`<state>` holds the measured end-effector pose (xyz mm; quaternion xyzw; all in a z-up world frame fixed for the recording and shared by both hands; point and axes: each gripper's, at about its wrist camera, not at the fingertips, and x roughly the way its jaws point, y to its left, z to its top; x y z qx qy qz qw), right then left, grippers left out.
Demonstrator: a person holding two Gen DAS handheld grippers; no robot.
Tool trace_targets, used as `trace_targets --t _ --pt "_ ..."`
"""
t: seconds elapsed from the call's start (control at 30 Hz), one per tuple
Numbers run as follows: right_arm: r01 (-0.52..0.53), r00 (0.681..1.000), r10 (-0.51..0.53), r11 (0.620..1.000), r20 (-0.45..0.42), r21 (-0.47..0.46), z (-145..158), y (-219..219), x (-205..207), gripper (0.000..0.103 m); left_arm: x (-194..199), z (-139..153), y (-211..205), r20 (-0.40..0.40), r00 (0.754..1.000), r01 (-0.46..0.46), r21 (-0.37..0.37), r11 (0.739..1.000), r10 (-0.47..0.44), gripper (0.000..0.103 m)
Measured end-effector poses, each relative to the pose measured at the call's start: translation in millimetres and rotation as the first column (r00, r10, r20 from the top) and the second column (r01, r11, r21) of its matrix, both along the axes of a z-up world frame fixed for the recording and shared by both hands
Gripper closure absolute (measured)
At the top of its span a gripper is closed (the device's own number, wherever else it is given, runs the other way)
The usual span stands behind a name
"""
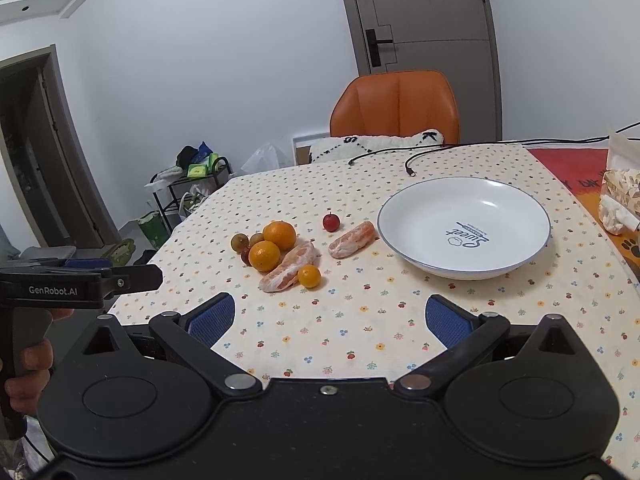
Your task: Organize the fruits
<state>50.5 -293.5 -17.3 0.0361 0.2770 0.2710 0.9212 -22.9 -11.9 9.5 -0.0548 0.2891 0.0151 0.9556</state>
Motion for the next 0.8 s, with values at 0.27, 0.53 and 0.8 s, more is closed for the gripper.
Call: trace_targets --t 0.27,0.53,0.8 --pt "-0.010 1.000 0.010 1.000 0.002 -0.010 1 4 0 0.000 1 2 1 0.003 1.000 -0.001 -0.003 1.000 0.001 0.000" --pt "-0.016 1.000 0.017 1.000 0.002 -0.019 2 7 5 0.000 7 0 7 -0.005 1.000 -0.006 -0.013 1.000 0.005 0.000" --pt "-0.020 1.000 0.020 1.000 -0.011 -0.018 -4 11 18 0.000 20 -5 12 -0.014 1.000 -0.003 -0.035 0.999 0.003 0.000"
